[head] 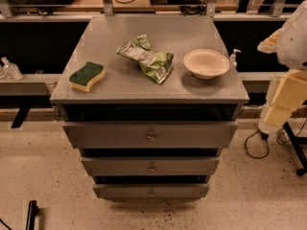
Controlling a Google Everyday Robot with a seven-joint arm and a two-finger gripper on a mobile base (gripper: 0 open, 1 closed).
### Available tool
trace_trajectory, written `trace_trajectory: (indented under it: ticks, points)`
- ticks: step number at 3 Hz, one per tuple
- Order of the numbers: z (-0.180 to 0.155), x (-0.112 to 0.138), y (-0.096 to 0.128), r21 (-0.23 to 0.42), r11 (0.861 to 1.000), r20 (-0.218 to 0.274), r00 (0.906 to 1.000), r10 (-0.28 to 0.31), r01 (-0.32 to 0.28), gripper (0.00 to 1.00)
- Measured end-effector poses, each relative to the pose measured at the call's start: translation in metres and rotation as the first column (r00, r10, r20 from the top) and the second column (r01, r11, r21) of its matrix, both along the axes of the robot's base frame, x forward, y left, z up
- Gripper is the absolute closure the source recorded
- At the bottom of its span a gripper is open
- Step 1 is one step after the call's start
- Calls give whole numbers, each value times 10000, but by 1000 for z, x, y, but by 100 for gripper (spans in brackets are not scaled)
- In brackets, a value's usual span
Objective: Open bottom drawer
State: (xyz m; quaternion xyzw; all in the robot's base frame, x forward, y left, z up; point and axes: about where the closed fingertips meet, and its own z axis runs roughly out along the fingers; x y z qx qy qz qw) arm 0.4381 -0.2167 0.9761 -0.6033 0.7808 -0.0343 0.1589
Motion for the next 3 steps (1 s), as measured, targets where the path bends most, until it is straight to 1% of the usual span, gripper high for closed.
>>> trace_trajectory:
  ticks: [1,2,3]
  points:
    - [0,0,0,0,10000,0,10000,0,0,0]
    - [-23,6,12,428,9991,36,10000,-1,-1,0]
    - [-73,-10,63,1659,9851,-18,9990,458,-448,0]
